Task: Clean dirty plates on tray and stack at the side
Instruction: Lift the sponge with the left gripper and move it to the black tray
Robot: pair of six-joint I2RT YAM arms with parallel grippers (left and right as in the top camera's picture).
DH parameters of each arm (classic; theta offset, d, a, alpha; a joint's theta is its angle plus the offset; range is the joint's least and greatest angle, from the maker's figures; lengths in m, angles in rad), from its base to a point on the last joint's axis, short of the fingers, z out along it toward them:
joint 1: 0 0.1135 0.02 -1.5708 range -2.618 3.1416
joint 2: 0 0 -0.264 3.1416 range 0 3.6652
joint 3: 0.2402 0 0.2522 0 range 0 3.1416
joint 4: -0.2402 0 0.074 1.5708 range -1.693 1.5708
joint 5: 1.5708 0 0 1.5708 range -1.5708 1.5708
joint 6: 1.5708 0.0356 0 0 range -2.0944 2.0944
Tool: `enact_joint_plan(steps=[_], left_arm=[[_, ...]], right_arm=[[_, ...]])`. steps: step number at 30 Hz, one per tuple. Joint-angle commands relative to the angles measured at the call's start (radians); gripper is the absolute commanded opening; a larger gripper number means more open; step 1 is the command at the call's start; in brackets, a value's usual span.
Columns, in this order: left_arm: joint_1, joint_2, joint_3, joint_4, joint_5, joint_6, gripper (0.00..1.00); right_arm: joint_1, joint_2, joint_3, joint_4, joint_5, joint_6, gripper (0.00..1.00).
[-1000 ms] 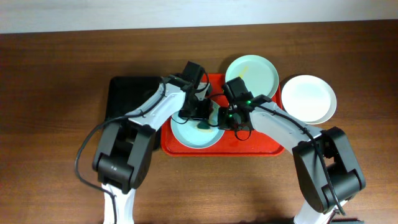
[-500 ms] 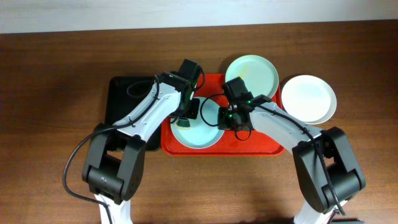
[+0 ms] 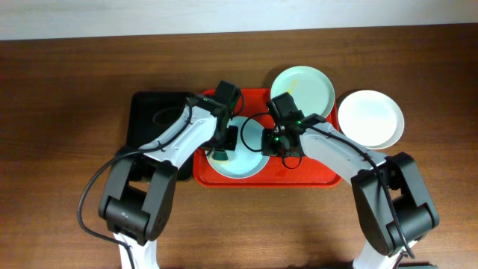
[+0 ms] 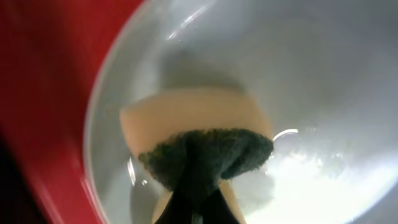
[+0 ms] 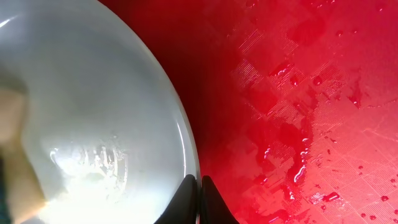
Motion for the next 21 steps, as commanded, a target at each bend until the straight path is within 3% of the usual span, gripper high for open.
enact_joint_plan(steps=[1,10,15,20,21], left_arm=[[0.002,-0.021,-0.069,0.037,0.109,-0.045,0.0],[-0.019,-0.021,-0.102,0.092,0.426,-0.024,0.0],[0.052,-0.06,-0.03,0.032,0.353,0.002,0.0],[0.141,-0.16,0.012,-0.008,0.166,0.034,0.0],[0.155,-0.177,0.012,-0.01,0.151,0.048,0.0]], right_arm=[[0.005,-0.01,-0.007,-0.002,0.004,-0.006,0.05],[0.005,-0.01,-0.007,-0.004,0.004,-0.006,0.04],[0.005,-0.01,-0.007,-0.004,0.005,-0.006,0.05],[0.005,-0.01,-0.007,-0.003,0.005,-0.006,0.06],[0.005,-0.01,-0.007,-0.004,0.004,-0.006,0.09]])
